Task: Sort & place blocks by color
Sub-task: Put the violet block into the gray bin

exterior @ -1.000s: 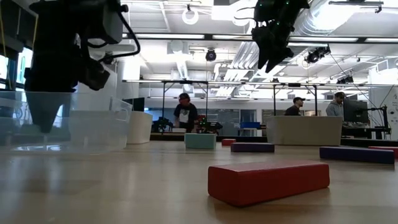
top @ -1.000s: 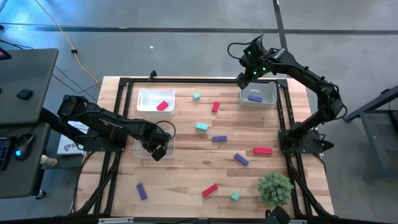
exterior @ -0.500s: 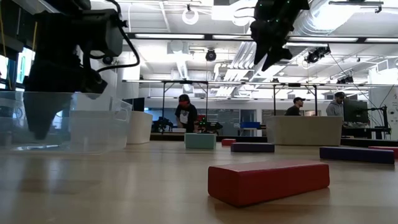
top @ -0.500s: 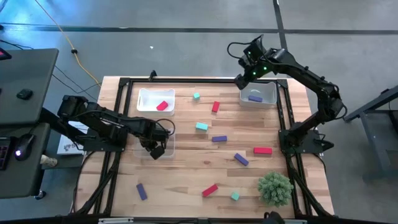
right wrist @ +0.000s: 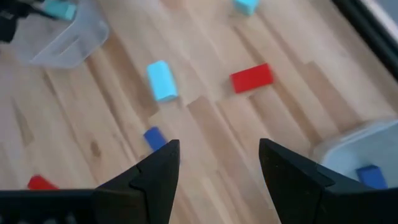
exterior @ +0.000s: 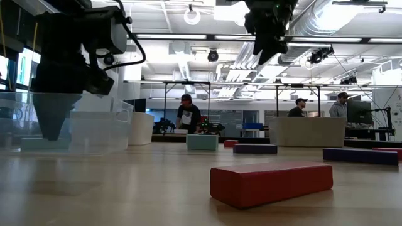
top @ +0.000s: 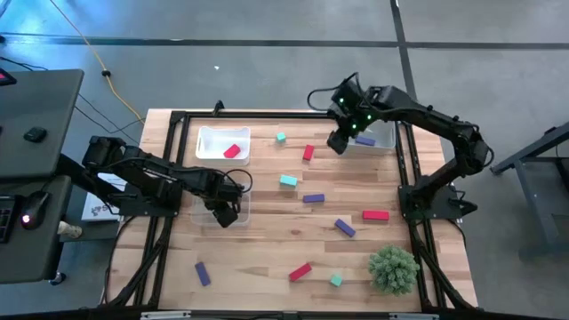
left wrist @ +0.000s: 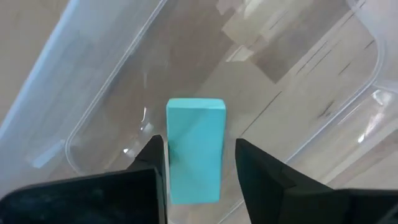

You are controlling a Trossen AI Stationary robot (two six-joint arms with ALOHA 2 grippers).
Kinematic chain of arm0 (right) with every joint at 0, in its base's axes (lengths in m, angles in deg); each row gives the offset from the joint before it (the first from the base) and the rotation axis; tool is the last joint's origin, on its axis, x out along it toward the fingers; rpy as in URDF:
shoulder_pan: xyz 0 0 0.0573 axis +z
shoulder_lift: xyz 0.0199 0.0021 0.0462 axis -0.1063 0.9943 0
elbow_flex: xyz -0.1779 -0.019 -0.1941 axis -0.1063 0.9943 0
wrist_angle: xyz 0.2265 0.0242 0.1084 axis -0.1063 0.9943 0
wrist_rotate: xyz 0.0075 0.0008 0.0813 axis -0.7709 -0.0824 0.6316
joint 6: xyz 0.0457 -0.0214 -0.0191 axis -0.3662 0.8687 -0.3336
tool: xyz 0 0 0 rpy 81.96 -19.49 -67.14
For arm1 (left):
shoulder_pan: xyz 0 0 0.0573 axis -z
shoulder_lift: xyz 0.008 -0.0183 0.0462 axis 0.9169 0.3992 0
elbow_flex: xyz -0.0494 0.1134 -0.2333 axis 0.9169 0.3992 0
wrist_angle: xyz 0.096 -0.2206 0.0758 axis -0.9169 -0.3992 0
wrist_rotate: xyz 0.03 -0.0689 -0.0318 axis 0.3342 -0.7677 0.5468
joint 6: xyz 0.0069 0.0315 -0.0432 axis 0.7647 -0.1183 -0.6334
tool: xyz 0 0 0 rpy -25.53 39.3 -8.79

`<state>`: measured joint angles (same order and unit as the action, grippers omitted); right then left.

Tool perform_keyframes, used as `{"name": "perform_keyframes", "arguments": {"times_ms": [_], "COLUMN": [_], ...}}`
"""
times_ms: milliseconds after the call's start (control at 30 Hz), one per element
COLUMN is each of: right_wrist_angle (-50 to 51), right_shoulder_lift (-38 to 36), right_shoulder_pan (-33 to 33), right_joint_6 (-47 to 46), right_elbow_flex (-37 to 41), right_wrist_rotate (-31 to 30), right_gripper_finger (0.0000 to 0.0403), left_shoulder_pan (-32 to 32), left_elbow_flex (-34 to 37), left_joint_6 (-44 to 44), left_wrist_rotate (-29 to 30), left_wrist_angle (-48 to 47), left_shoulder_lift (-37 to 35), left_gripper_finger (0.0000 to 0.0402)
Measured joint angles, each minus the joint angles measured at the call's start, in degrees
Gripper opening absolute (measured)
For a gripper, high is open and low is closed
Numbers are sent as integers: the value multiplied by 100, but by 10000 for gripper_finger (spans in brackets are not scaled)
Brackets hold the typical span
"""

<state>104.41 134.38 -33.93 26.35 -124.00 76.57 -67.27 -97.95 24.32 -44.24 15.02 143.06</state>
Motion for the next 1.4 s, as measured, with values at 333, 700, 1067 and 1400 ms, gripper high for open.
{"name": "perform_keyframes", "arguments": {"times_ms": [333, 700, 1067, 1400], "right_wrist_angle": [9, 46, -564, -1893], "right_shoulder_lift": [0, 0, -2, 0], "right_shoulder_pan": [1102, 2153, 3073, 3158], "right_joint_6": [-417, -735, -395, -128], "right_elbow_flex": [0, 64, 986, 1984], "right_wrist_rotate": [12, -295, -1088, -1035], "right_gripper_finger": [210, 210, 210, 210], "left_shoulder_pan": [0, 0, 7, 7], "left_elbow_flex": [-101, -700, -1107, -1655], "left_joint_6": [345, 787, 922, 1244], "left_wrist_rotate": [20, 280, 280, 321], "left_wrist_angle": [89, 66, -279, -444], "left_shoulder_lift": [-35, -35, -35, -163], "left_gripper_finger": [113, 115, 115, 115]}}
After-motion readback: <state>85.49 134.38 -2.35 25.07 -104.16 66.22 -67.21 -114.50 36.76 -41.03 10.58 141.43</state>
